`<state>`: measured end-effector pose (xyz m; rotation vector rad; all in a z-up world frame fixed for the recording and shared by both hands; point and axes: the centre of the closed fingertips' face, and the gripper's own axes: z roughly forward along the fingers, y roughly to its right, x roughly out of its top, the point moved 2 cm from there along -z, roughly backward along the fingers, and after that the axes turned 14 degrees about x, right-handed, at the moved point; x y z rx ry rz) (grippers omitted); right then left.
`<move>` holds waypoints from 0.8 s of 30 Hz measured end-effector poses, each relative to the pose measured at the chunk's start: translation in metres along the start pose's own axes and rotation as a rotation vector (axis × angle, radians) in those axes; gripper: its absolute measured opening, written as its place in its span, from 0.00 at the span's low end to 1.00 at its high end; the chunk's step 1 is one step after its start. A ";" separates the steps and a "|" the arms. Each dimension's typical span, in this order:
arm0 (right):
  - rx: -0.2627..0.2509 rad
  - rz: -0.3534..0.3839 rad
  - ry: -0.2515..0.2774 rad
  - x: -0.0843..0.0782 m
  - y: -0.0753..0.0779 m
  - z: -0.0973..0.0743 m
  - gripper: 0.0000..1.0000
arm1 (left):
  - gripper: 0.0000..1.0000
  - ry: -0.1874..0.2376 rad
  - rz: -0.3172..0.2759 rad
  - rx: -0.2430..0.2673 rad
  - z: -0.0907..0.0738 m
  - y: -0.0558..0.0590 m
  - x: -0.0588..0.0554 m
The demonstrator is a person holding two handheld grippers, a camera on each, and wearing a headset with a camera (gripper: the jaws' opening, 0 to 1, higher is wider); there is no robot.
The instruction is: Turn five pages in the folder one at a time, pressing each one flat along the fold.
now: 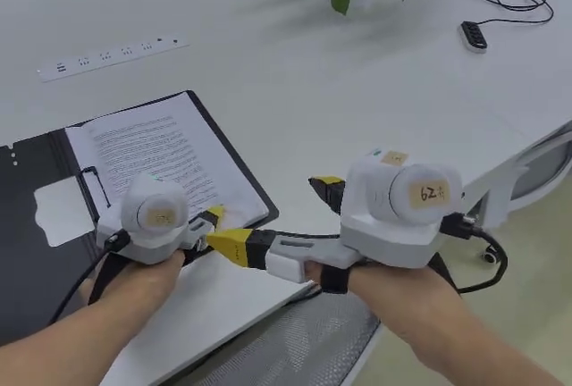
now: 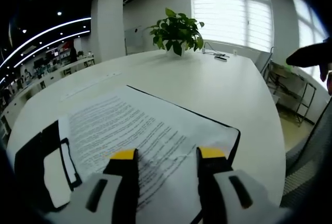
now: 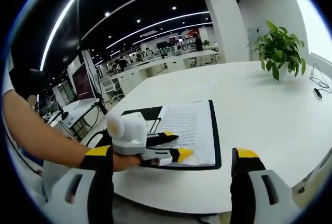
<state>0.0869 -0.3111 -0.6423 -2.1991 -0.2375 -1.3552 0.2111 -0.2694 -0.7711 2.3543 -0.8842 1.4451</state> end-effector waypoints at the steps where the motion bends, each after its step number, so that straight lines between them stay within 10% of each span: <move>1: 0.001 0.009 -0.003 0.000 0.001 0.002 0.94 | 0.40 0.002 -0.002 -0.002 0.000 0.000 0.000; 24: 0.053 0.245 -0.039 -0.006 0.006 0.042 0.77 | 0.09 0.007 0.039 0.000 0.000 -0.008 0.000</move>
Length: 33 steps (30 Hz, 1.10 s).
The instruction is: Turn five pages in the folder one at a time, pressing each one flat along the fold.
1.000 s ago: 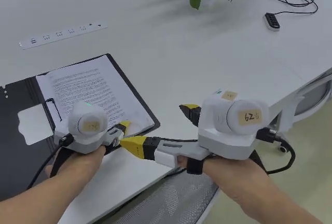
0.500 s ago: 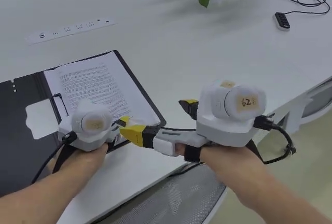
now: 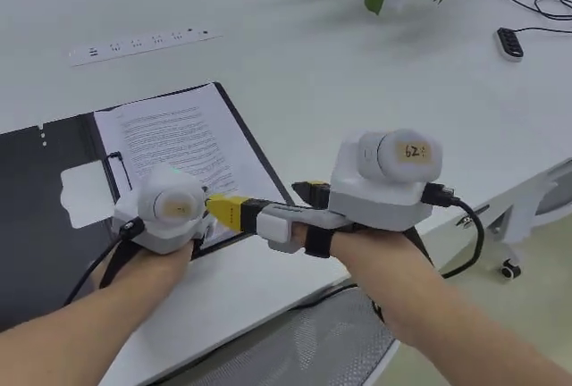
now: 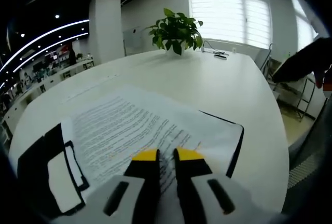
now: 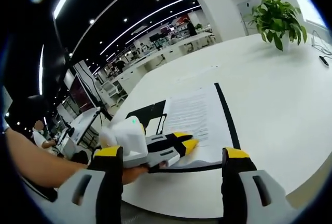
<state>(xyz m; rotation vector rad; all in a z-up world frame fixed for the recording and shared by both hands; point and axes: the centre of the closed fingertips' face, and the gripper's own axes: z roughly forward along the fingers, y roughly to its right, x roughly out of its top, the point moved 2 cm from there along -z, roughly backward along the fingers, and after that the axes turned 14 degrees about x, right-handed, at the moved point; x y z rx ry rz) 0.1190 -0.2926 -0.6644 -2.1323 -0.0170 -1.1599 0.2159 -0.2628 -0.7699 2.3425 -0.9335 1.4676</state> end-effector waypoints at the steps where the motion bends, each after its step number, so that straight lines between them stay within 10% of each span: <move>1: 0.002 0.012 0.003 -0.001 0.000 0.001 0.76 | 0.08 -0.001 -0.004 0.000 0.000 0.000 0.000; 12: -0.060 0.147 -0.004 -0.019 0.031 0.017 0.67 | 0.06 0.003 -0.028 -0.005 -0.001 0.000 -0.001; 33: -0.131 0.184 -0.045 -0.036 0.078 0.035 0.45 | 0.06 0.012 -0.057 0.001 0.000 -0.001 -0.001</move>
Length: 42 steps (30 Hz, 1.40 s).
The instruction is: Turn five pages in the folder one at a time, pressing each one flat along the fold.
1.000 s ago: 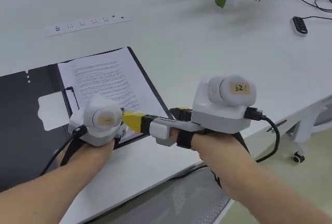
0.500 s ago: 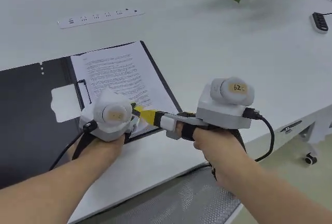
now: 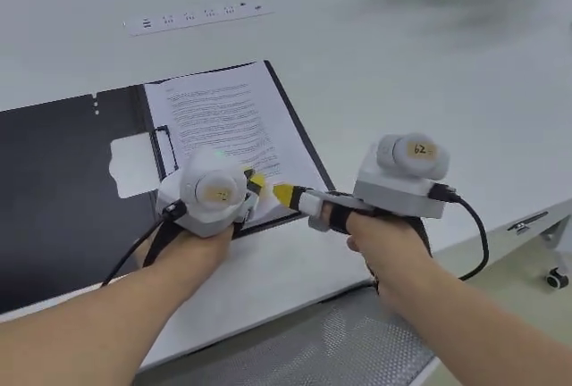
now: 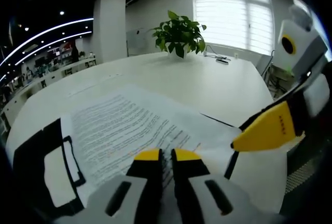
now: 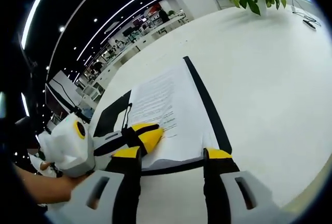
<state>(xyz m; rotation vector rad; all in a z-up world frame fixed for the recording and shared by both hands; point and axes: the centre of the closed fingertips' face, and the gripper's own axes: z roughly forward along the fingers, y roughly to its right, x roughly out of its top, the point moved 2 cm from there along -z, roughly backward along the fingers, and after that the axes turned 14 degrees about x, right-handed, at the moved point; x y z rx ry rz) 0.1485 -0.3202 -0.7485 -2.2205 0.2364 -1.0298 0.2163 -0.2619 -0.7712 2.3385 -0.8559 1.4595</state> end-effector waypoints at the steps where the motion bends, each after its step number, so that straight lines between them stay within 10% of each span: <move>1: -0.006 -0.002 -0.002 -0.001 0.002 0.001 0.44 | 0.06 0.000 -0.002 0.000 0.000 0.000 0.000; 17: -0.082 0.060 0.014 -0.004 0.025 -0.002 0.00 | 0.06 -0.006 -0.016 0.009 0.000 0.001 0.000; 33: -0.025 0.177 0.122 0.005 0.007 -0.012 0.00 | 0.12 -0.111 -0.186 0.027 -0.016 -0.009 -0.001; 42: 0.078 0.177 0.181 0.015 -0.034 -0.018 0.00 | 0.25 0.019 -0.355 0.059 -0.058 -0.044 0.024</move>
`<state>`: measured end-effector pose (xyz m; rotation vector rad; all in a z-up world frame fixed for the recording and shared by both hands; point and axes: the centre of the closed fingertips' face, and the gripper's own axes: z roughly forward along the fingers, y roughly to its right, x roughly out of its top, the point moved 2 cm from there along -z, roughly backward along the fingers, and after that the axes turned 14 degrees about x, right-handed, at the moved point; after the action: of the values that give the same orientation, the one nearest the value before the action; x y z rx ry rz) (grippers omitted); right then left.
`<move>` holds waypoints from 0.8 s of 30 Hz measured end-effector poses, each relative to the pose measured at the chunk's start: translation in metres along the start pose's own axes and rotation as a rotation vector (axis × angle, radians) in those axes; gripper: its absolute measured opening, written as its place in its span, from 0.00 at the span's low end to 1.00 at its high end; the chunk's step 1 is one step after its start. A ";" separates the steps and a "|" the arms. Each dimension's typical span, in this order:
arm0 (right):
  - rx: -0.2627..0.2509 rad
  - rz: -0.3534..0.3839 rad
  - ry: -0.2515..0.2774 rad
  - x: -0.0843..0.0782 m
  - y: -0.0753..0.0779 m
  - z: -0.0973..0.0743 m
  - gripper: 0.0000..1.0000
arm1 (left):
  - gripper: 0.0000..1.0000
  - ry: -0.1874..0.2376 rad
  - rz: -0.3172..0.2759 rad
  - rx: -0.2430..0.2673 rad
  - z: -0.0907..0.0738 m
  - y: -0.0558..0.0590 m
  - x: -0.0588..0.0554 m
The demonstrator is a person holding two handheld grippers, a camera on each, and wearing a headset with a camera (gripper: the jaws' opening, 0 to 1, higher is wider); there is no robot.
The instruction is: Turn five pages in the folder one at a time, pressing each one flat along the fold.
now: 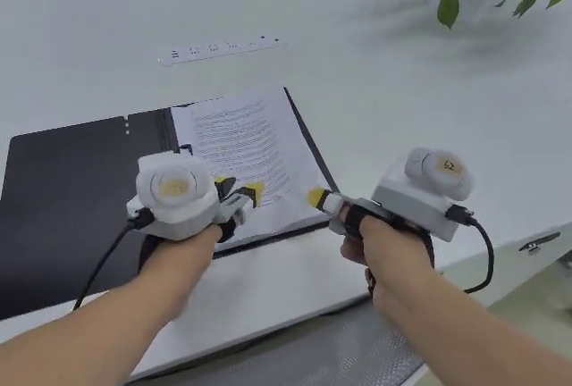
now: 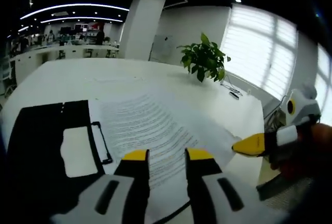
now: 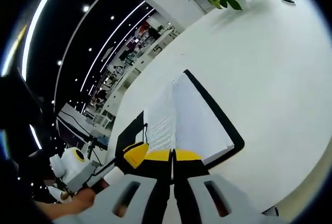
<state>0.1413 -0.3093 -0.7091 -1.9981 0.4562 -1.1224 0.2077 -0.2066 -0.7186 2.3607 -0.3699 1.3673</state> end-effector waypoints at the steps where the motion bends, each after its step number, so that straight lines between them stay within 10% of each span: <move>1: 0.016 -0.004 0.002 -0.001 -0.007 0.001 0.00 | 0.26 0.022 -0.002 0.002 -0.007 -0.004 0.005; 24: 0.195 -0.167 -0.102 -0.041 -0.117 0.048 0.00 | 0.27 0.213 0.037 0.127 -0.115 -0.097 0.055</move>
<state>0.1518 -0.1881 -0.6559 -1.9364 0.1239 -1.1140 0.1858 -0.0700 -0.6383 2.2864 -0.2743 1.6861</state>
